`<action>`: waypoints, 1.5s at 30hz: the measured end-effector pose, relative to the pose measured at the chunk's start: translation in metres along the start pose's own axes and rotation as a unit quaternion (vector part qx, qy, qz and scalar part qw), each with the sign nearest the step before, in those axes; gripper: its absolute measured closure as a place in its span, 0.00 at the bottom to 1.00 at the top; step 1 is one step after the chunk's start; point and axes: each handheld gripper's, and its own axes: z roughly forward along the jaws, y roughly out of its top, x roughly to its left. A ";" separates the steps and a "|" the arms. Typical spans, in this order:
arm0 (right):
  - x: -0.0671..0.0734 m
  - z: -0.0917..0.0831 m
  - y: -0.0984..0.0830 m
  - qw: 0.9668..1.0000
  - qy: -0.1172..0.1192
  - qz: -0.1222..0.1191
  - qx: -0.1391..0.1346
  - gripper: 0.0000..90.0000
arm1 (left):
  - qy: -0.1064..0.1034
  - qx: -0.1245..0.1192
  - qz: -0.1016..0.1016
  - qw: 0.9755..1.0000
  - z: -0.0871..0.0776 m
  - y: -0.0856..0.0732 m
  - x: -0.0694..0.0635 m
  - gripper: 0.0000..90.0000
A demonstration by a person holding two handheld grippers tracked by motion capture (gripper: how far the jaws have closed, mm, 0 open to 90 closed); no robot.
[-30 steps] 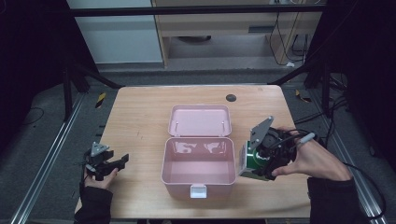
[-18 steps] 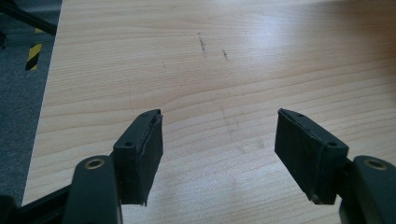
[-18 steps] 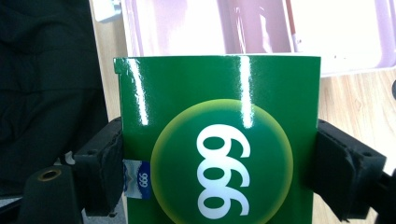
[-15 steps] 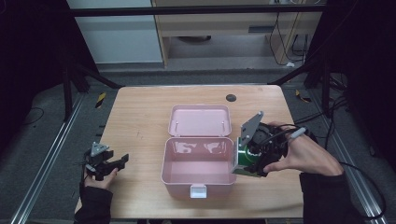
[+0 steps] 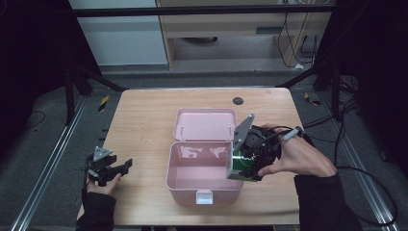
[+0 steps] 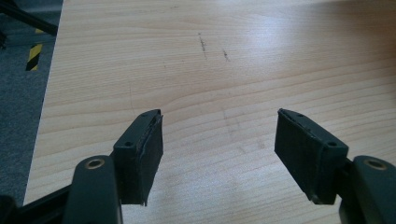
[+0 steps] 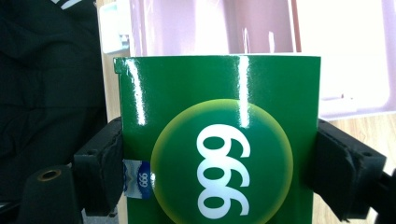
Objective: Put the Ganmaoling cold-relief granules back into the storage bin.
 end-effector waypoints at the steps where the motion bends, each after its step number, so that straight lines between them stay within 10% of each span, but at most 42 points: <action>1: 0.000 0.000 0.003 1.000 -0.001 -0.001 0.000 0.18 | 0.000 0.000 0.000 1.000 0.000 0.000 0.000 0.36; 45: -0.001 0.056 0.047 0.999 0.020 -0.038 0.017 0.18 | 0.000 -0.004 -0.001 1.000 -0.001 0.000 0.001 0.36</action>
